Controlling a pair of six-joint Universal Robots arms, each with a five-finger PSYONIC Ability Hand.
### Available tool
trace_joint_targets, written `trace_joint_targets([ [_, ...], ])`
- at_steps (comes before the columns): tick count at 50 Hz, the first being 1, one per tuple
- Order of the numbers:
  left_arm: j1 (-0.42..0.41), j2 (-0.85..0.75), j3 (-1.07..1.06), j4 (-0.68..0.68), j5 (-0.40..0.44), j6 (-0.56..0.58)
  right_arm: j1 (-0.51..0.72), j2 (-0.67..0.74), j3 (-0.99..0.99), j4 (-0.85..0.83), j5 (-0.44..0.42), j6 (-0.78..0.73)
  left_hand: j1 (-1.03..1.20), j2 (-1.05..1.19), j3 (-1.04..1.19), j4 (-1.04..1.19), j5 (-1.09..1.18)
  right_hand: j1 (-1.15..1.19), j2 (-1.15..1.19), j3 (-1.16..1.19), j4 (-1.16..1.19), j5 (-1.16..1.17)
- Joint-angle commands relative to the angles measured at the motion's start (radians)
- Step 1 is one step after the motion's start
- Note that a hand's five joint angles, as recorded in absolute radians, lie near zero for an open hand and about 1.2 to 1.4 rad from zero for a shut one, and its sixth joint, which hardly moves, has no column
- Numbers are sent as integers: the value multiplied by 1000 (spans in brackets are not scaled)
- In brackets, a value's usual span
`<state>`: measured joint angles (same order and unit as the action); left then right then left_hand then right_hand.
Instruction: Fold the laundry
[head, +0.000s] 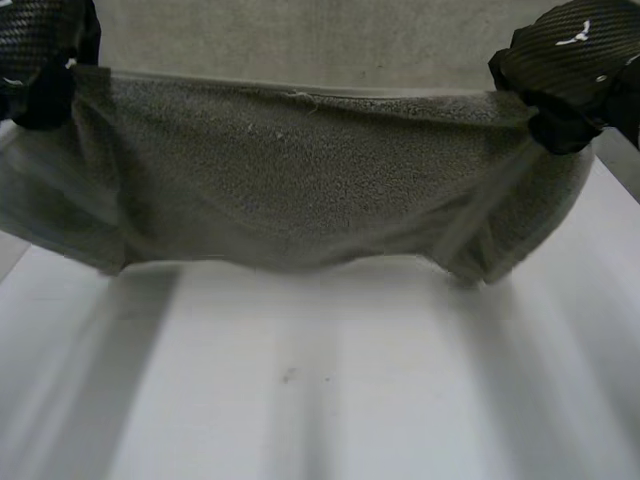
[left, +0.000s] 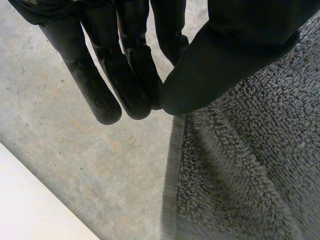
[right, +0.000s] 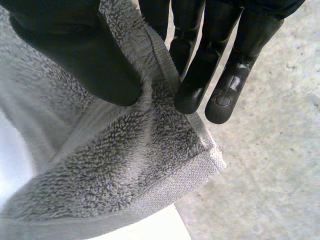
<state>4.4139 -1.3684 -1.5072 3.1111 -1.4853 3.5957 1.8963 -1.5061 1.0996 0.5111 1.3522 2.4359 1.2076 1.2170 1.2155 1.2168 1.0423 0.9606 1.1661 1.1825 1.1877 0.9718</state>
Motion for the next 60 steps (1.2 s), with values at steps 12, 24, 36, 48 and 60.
trace_joint_targets([
  [12, -10, -611, 128, -132, -3, 83, 76, 507, -88, -3, 157, -136, 189, 179, 181, 179, 179, 436, 230, 214, 209, 250],
  [24, -13, -735, 722, -101, -29, 63, 129, 557, -497, -470, 320, -84, 189, 179, 181, 179, 179, 436, 230, 214, 209, 250],
  [36, 4, -522, 563, 147, -58, -101, 129, 296, -115, -841, 285, -29, 189, 179, 181, 179, 179, 436, 230, 214, 209, 250],
  [48, 19, -554, -32, 279, -35, -71, 124, 394, 245, -728, 234, -25, 189, 179, 181, 179, 179, 436, 230, 214, 209, 250],
  [60, 24, -655, -269, 291, 36, 135, 121, 400, 405, -594, 232, 37, 189, 179, 181, 179, 179, 436, 230, 214, 209, 250],
])
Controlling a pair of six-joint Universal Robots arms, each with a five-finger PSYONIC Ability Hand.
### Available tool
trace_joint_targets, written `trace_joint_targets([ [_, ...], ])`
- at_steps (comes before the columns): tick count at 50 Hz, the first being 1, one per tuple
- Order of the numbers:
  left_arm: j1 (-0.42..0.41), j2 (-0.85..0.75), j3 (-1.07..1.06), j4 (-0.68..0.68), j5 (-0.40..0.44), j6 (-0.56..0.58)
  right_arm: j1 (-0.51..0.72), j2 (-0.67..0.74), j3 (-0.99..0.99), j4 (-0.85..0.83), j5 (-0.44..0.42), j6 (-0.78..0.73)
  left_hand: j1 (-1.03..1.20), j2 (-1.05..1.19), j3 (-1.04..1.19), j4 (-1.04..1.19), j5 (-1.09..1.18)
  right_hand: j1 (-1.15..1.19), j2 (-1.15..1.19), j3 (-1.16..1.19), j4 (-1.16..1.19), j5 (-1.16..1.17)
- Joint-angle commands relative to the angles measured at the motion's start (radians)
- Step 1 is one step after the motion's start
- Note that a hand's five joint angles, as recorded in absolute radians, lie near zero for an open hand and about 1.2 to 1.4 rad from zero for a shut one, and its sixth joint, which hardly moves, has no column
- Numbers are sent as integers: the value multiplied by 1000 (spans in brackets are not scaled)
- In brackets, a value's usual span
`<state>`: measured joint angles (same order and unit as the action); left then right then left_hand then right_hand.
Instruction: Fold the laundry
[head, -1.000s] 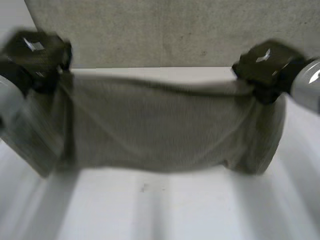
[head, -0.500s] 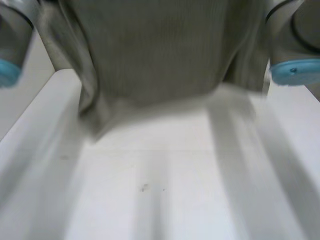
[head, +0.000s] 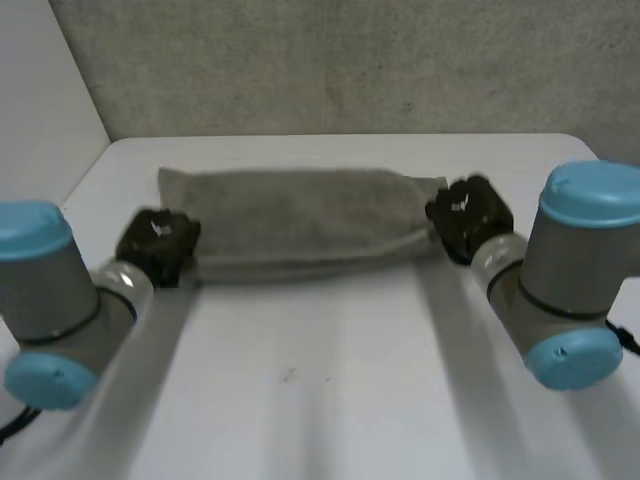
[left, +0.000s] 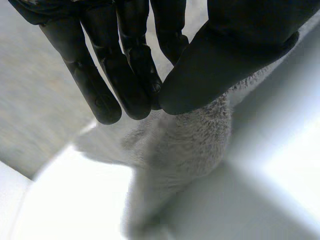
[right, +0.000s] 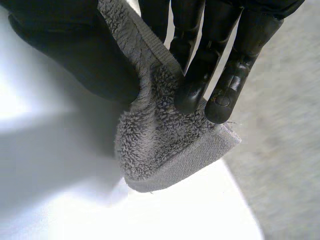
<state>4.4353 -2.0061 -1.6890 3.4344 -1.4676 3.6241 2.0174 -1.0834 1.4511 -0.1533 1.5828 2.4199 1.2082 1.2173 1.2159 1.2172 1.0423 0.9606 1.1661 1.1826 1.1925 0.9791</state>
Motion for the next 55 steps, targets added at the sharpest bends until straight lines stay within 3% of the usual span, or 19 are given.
trace_joint_targets([
  [1, 2, -17, -87, -32, 18, 107, 0, -23, 54, 70, 2, 53, 188, 179, 180, 179, 179, 436, 230, 214, 204, 243],
  [7, 2, 38, -103, -75, 20, 136, -3, -111, 67, 150, -15, 140, 188, 179, 180, 179, 179, 436, 230, 214, 204, 243],
  [8, 2, 44, -104, -73, 20, 136, -5, -122, 69, 167, -27, 163, -32, -42, -40, -41, -41, 436, 230, 214, 204, 243],
  [9, 2, 44, -104, -73, 20, 136, -5, -122, 69, 167, -27, 163, -35, -44, -42, -44, -43, 436, 230, 214, 204, 243],
  [10, 4, 46, -104, -73, 20, 136, -5, -125, 69, 185, -41, 186, -305, -314, -313, -314, -314, 436, 230, 214, 204, 243],
  [14, 4, 37, -95, -67, 20, 134, -29, -127, 68, 219, -66, 261, -451, -460, -459, -460, -460, 436, 230, 214, 204, 243],
  [20, 6, 10, -86, -69, 21, 134, -103, -124, 66, 222, -67, 314, -463, -472, -471, -472, -472, 436, 230, 214, 204, 243],
  [35, 91, -37, -44, -67, 87, 91, -167, -56, 52, 222, -95, 355, -463, -472, -471, -472, -472, 436, 230, 214, 204, 243],
  [48, 98, -124, 26, -75, 174, 25, -167, -50, 55, 219, -115, 369, -425, -434, -433, -434, -434, 436, 230, 214, 204, 243],
  [52, 98, -135, 38, -73, 170, 21, -170, -50, 54, 219, -115, 369, -287, -296, -295, -296, -296, 436, 230, 214, 204, 243],
  [54, 99, -134, 55, -78, 162, 19, -175, -52, 52, 219, -115, 373, 186, 176, 178, 177, 177, 436, 230, 214, 204, 243],
  [55, 99, -134, 55, -78, 162, 19, -175, -52, 52, 219, -115, 373, 188, 179, 180, 179, 179, 436, 230, 214, 204, 243],
])
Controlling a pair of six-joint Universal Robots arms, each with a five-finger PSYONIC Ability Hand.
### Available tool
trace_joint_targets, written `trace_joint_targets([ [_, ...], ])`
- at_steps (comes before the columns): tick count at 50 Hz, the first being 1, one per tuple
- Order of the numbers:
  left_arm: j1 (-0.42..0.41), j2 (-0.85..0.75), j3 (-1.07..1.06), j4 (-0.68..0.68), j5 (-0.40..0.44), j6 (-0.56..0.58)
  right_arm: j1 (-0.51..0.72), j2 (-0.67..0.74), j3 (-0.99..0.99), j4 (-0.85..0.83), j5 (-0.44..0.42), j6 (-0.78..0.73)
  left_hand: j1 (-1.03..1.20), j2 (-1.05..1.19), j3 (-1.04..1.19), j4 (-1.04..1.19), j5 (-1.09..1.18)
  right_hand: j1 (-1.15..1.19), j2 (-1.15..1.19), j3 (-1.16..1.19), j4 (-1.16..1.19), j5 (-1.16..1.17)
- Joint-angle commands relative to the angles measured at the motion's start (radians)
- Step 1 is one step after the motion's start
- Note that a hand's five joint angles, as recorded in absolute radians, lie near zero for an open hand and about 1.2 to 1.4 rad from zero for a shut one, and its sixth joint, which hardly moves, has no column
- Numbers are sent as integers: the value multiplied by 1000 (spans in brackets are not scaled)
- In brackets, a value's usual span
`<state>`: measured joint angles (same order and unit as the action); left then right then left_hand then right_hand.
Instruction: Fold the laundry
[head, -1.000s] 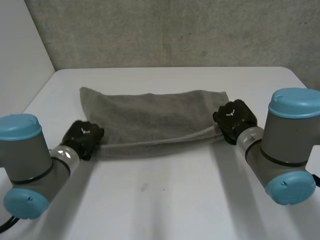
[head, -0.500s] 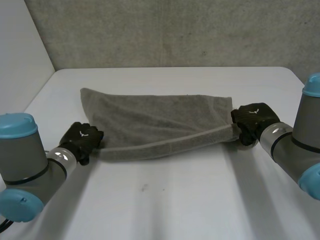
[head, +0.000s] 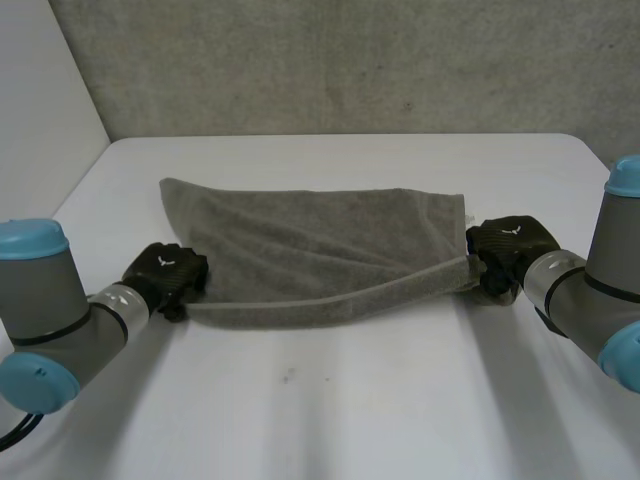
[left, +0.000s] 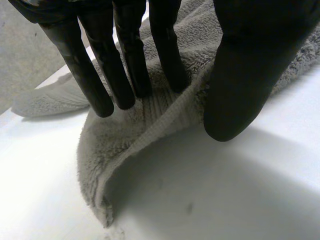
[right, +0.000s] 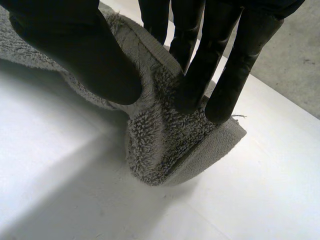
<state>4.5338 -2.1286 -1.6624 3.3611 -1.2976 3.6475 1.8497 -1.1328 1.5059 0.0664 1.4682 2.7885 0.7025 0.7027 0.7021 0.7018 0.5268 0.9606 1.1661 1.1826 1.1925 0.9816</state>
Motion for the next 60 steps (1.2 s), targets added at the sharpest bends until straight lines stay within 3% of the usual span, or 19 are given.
trace_joint_targets([
  [1, 5, 4, 33, -9, -11, -6, -9, -8, -4, 3, 1, 5, 694, 694, 694, 694, 695, 436, 230, 214, 204, 240],
  [8, 45, 213, -25, -58, -8, 8, -9, -41, -18, 39, 0, -43, 694, 694, 694, 694, 695, 436, 230, 214, 204, 240],
  [11, 37, 337, -65, -143, -8, 28, -12, -97, -19, 174, -3, -182, 694, 694, 694, 694, 695, 436, 230, 214, 204, 240],
  [12, 36, 407, -83, -214, -6, 57, -18, -125, -10, 266, -5, -293, 694, 694, 694, 694, 695, 436, 230, 214, 204, 240],
  [13, 43, 465, -103, -308, -6, 98, -18, -125, -10, 266, -5, -294, 694, 694, 694, 694, 695, 436, 230, 214, 204, 240],
  [14, 44, 466, -103, -309, -6, 99, -32, -143, 8, 361, -5, -417, 694, 694, 694, 694, 695, 436, 230, 214, 204, 240],
  [15, 47, 504, -121, -398, -8, 153, -49, -159, 35, 441, 0, -528, 694, 694, 694, 694, 695, 436, 230, 214, 204, 240],
  [16, 47, 504, -122, -399, -8, 154, -49, -159, 36, 441, 0, -529, 694, 694, 694, 694, 695, 436, 230, 214, 204, 240],
  [18, 48, 529, -140, -553, -9, 293, -70, -166, 63, 527, -2, -670, 694, 694, 694, 694, 695, 436, 230, 214, 204, 240],
  [20, 47, 524, -145, -587, -11, 351, -72, -168, 59, 518, 3, -670, 694, 694, 694, 694, 695, 436, 230, 214, 204, 240],
  [25, 48, 478, -139, -517, -28, 407, -61, -163, 4, 443, 4, -600, 694, 694, 694, 694, 695, 436, 230, 214, 204, 240],
  [31, -7, 253, -34, -342, -65, 396, -41, -7, -101, 305, 12, -466, 694, 694, 694, 694, 695, 436, 230, 214, 204, 240],
  [35, -90, 81, 116, -235, -140, 372, 37, 117, -197, 199, 98, -455, 694, 694, 694, 694, 695, 436, 230, 214, 204, 240],
  [37, -116, 1, 200, -163, -166, 364, 42, 177, -243, 123, 193, -463, 694, 694, 694, 694, 695, 436, 230, 214, 204, 240],
  [43, -163, -154, 396, -45, -178, 373, 45, 254, -311, -81, 241, -474, 694, 694, 694, 694, 695, 436, 230, 214, 204, 240],
  [49, -168, -264, 576, -31, -180, 367, 46, 336, -361, -233, 248, -561, 694, 694, 694, 694, 695, 436, 230, 214, 204, 240],
  [58, -170, -349, 671, -31, -170, 372, 46, 413, -423, -284, 242, -593, 694, 694, 694, 694, 695, 436, 230, 214, 204, 240],
  [59, -170, -353, 670, -29, -169, 376, 46, 419, -427, -289, 242, -593, 694, 694, 694, 694, 695, -5, -211, -227, -237, -201],
  [60, -171, -353, 668, -29, -173, 378, 46, 418, -428, -290, 242, -590, 232, 232, 232, 233, 233, -643, -849, -865, -875, -839],
])
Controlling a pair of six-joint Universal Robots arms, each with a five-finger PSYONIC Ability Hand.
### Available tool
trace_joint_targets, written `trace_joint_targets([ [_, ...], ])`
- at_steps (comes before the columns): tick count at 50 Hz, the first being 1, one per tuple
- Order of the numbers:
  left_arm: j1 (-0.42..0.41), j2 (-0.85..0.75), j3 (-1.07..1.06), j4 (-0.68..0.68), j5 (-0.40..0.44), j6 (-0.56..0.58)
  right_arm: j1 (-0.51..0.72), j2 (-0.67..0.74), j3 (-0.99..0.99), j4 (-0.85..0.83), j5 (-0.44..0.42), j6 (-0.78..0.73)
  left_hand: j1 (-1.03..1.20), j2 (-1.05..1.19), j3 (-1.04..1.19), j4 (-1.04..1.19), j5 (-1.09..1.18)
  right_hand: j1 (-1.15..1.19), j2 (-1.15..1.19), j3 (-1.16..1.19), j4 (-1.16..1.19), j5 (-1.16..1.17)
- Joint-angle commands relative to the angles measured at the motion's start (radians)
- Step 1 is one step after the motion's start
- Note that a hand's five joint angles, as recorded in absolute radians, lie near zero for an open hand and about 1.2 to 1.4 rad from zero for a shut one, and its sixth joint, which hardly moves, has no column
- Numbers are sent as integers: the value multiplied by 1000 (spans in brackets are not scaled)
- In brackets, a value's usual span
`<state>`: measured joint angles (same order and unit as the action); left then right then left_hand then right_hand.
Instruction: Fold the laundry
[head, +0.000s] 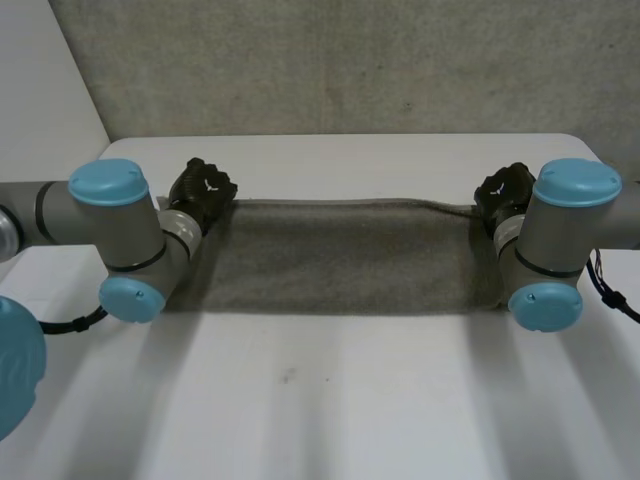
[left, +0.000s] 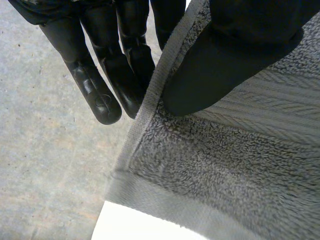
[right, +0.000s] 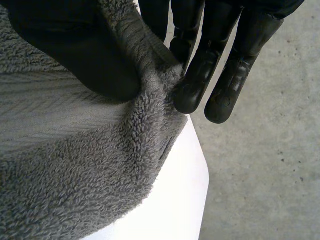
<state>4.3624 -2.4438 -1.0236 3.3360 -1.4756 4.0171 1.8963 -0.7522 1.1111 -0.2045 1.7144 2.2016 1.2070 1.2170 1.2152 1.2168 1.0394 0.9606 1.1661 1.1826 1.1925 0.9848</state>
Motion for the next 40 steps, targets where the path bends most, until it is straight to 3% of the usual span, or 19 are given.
trace_joint_targets([
  [1, 0, -38, 30, -4, 5, 8, 0, 37, -33, -19, -4, -3, -277, -287, -285, -287, -284, -649, -855, -871, -881, -848],
  [2, -7, -34, 25, -3, 0, 8, 0, 31, -34, -19, -6, 1, -856, -866, -864, -865, -862, -786, -992, -1008, -1018, -985],
  [3, -18, -28, 20, -3, 1, 10, 0, 18, -37, -24, -6, 12, -1032, -1042, -1041, -1042, -1039, -786, -992, -1008, -1018, -985],
  [6, -30, -18, 16, -3, 1, 10, -5, -9, -40, -27, -6, 29, -1032, -1042, -1041, -1042, -1039, -786, -992, -1008, -1018, -985],
  [12, -46, 103, -43, -4, -5, 0, -11, -177, 10, -13, -32, 244, -1032, -1042, -1041, -1042, -1039, -786, -992, -1008, -1018, -985],
  [17, -46, 232, -147, -3, -12, -21, -36, -320, 116, 36, -125, 399, -1032, -1042, -1041, -1042, -1039, -786, -992, -1008, -1018, -985],
  [19, -44, 308, -234, -1, -9, -62, -92, -380, 179, 141, -176, 446, -1032, -1042, -1041, -1042, -1039, -786, -992, -1008, -1018, -985],
  [27, -30, 462, -441, -1, 5, -251, -187, -392, 289, 416, -214, 617, -1032, -1042, -1041, -1042, -1039, -744, -950, -966, -976, -943],
  [35, -6, 505, -556, -1, 8, -415, -281, -388, 469, 280, -335, 641, -1026, -1036, -1034, -1036, -1033, -480, -685, -702, -712, -679],
  [40, 0, 517, -589, 3, 14, -441, -292, -328, 496, 173, -345, 627, -1026, -1036, -1034, -1036, -1033, -435, -641, -657, -667, -634],
])
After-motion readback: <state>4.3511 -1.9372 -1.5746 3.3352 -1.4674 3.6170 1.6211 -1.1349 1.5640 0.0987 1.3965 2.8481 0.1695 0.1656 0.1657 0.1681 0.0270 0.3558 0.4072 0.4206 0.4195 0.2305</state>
